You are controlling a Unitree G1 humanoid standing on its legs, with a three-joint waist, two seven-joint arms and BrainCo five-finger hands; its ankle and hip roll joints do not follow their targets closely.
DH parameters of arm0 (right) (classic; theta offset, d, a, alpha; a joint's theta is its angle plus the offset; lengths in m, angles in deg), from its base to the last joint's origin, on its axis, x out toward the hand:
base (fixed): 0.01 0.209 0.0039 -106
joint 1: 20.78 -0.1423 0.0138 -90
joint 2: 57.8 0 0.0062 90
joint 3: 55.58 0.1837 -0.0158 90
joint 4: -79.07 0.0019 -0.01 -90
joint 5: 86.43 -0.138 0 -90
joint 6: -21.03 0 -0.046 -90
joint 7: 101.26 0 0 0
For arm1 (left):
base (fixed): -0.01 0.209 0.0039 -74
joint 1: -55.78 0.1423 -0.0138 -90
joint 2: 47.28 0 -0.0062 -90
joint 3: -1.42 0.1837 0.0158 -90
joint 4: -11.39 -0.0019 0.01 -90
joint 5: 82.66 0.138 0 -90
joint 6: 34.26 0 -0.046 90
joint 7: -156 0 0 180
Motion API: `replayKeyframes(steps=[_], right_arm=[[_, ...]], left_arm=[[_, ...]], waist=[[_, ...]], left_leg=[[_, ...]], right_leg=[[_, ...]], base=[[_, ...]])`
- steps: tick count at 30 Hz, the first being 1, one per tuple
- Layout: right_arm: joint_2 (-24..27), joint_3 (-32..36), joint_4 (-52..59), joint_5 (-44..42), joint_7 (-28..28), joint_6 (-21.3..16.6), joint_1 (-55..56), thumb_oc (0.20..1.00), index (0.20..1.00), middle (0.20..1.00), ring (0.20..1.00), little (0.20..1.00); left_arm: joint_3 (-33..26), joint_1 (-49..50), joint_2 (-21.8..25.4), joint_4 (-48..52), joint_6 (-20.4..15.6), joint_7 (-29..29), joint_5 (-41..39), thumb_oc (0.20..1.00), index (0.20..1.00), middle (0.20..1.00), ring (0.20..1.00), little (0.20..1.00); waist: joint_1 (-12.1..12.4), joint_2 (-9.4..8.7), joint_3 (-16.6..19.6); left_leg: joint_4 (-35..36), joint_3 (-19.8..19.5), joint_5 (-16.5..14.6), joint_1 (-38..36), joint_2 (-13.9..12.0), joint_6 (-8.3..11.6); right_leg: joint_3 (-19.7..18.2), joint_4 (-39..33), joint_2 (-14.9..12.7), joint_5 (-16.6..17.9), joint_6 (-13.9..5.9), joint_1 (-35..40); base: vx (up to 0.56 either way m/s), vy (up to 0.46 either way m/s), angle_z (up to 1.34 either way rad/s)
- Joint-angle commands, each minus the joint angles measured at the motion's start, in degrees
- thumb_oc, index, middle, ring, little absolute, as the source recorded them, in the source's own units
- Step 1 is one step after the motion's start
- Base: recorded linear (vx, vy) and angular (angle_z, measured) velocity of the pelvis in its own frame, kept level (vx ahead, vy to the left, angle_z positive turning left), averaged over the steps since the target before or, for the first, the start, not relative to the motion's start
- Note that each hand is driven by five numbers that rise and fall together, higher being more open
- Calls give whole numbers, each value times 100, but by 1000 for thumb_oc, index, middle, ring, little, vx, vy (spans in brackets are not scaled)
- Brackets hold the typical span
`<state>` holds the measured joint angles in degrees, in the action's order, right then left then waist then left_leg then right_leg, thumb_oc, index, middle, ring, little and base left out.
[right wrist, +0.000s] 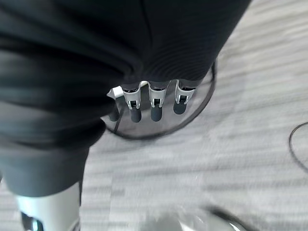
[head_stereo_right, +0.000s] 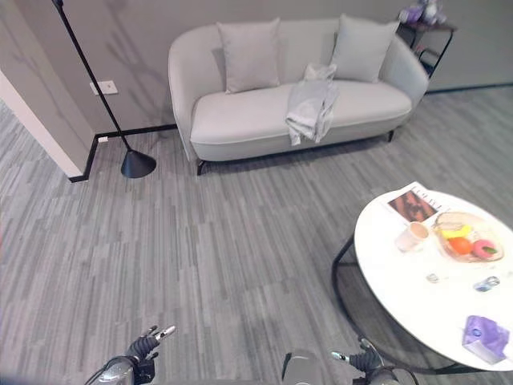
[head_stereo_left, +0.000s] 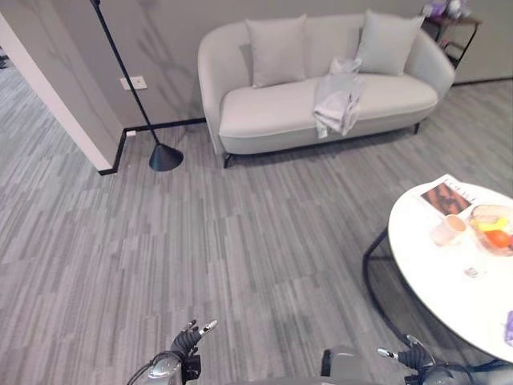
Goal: Hang the clothes on the sofa on the clothes rack.
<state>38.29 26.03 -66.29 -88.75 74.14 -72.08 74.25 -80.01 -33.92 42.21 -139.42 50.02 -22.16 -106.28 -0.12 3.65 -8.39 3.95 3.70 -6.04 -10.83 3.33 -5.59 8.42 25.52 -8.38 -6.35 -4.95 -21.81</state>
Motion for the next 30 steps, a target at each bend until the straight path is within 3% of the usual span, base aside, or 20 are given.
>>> replayKeyframes(steps=[1,4,5,9,10,12,14,15,17,19,20,21,22,23,24,25,26,27,30], right_arm=[[72,20,44,-144,-132,-69,-18,1000,1000,1000,1000,1000],[31,14,-63,-130,-132,-37,-7,1000,1000,1000,1000,1000],[31,15,-82,-115,-126,-25,9,1000,1000,1000,1000,1000],[67,30,-116,-92,-125,-28,79,1000,1000,1000,1000,1000],[155,69,-99,-104,-130,-38,145,1000,1000,1000,1000,1000],[290,105,-141,-160,-191,-72,151,1000,1000,1000,1000,1000],[384,205,-13,-242,-186,-118,182,1000,1000,1000,1000,1000],[422,259,75,-291,-203,-157,209,1000,1000,1000,1000,1000],[476,299,158,-335,-235,-140,208,1000,1000,1000,1000,1000],[561,318,236,-334,-256,-94,191,1000,1000,1000,1000,1000],[595,309,305,-337,-246,-81,191,1000,1000,1000,1000,1000],[633,275,321,-325,-247,-102,171,1000,1000,1000,1000,1000],[632,275,321,-325,-247,-102,169,1000,1000,1000,1000,1000],[654,254,364,-320,-247,-101,148,1000,1000,1000,1000,1000],[675,213,335,-320,-248,-119,105,1000,1000,1000,1000,1000],[675,213,334,-320,-248,-120,104,1000,1000,1000,1000,1000],[659,154,364,-307,-240,-135,65,1000,1000,1000,1000,1000],[635,119,354,-299,-241,-150,60,1000,1000,1000,1000,1000],[574,83,322,-258,-226,-140,58,1000,1000,1000,1000,1000]], left_arm=[[-135,36,165,173,-192,-68,49,1000,1000,1000,1000,1000],[-162,47,118,201,-233,-85,54,1000,1000,1000,1000,1000],[-170,66,106,243,-232,-74,33,1000,1000,1000,1000,1000],[-120,106,16,244,-226,-41,38,1000,1000,1000,1000,1000],[-59,108,-21,228,-225,-38,53,1000,1000,1000,1000,1000],[63,78,-62,252,-232,-64,25,1000,1000,1000,1000,1000],[133,19,-55,306,-203,-38,30,1000,1000,1000,1000,1000],[164,-3,-51,381,-160,-23,18,1000,1000,1000,1000,1000],[175,9,-39,424,-135,-37,12,1000,1000,1000,1000,1000],[171,6,-38,470,-122,-41,-26,1000,1000,1000,1000,1000],[160,13,-51,497,-124,-32,-63,1000,1000,1000,1000,1000],[159,26,-78,502,-144,-39,-92,1000,1000,1000,1000,1000],[159,25,-76,502,-144,-39,-92,1000,1000,1000,1000,1000],[158,66,-90,541,-154,-32,-100,1000,1000,1000,1000,1000],[151,100,-87,590,-167,-26,-96,1000,1000,1000,1000,1000],[150,100,-87,590,-166,-26,-96,1000,1000,1000,1000,1000],[128,198,-63,652,-181,-5,-48,1000,1000,1000,1000,1000],[108,258,-42,678,-198,4,-48,1000,1000,1000,1000,1000],[38,297,-6,650,-184,21,-39,1000,1000,1000,1000,1000]], waist=[[-189,-452,-242],[-335,-507,-294],[-340,-496,-291],[-370,-541,-152],[-444,-473,-59],[-502,-319,14],[-561,-252,25],[-551,-347,-54],[-482,-464,-173],[-320,-587,-266],[-212,-617,-317],[-64,-634,-357],[-67,-647,-350],[39,-616,-365],[137,-543,-383],[137,-550,-379],[282,-419,-353],[361,-427,-377],[441,-444,-367]], left_leg=[[105,-262,196,332,81,436],[105,-395,-108,-95,58,570],[105,-420,-180,-181,12,612],[105,-572,-341,-323,-33,620],[105,-635,-361,-408,-258,707],[-65,-674,44,-445,-605,910],[-1023,-604,668,-197,-902,1160],[-2310,-532,1239,295,-957,1194],[-3329,-441,1433,738,-985,1022],[-3810,-350,1152,1331,-808,830],[-3762,-300,929,1686,-651,774],[-3108,-215,729,1964,-507,745],[-3079,-212,751,1962,-493,743],[-2324,-130,698,2108,-333,734],[-1563,-127,857,2189,-223,759],[-1522,-125,885,2175,-216,759],[-532,-116,1325,2418,-126,829],[-94,-22,1457,2507,-59,881],[105,305,1478,2868,-80,958]], right_leg=[[-195,-1967,244,1156,-348,1029],[-66,-3048,414,1645,-592,678],[73,-3052,415,1635,-631,567],[148,-3052,373,1812,-547,686],[30,-3052,483,1846,-441,843],[-89,-3020,662,1778,-263,1059],[-88,-2933,807,1428,-19,1411],[-164,-2946,850,1206,172,1750],[-270,-2964,878,1068,319,2036],[-445,-3000,828,954,374,2303],[-532,-3018,835,894,363,2453],[-678,-3048,834,786,314,2647],[-678,-3048,820,788,312,2637],[-730,-3052,841,683,265,2796],[-807,-3052,946,585,245,2944],[-807,-3052,940,588,244,2939],[-929,-3052,1122,451,251,3145],[-1015,-3052,1141,336,261,3334],[-1192,-3052,1167,187,276,3581]], base=[[450,-138,17],[462,-153,35],[308,-125,44],[338,-209,21],[576,-413,81],[601,-494,78],[499,-491,33],[322,-403,10],[270,-325,-15],[300,-199,-62],[430,-129,-97],[325,-74,-91],[390,-33,-87],[325,2,-71],[325,1,-48],[421,-8,-49],[453,-28,-60],[592,-31,-72],[354,5,-57]])
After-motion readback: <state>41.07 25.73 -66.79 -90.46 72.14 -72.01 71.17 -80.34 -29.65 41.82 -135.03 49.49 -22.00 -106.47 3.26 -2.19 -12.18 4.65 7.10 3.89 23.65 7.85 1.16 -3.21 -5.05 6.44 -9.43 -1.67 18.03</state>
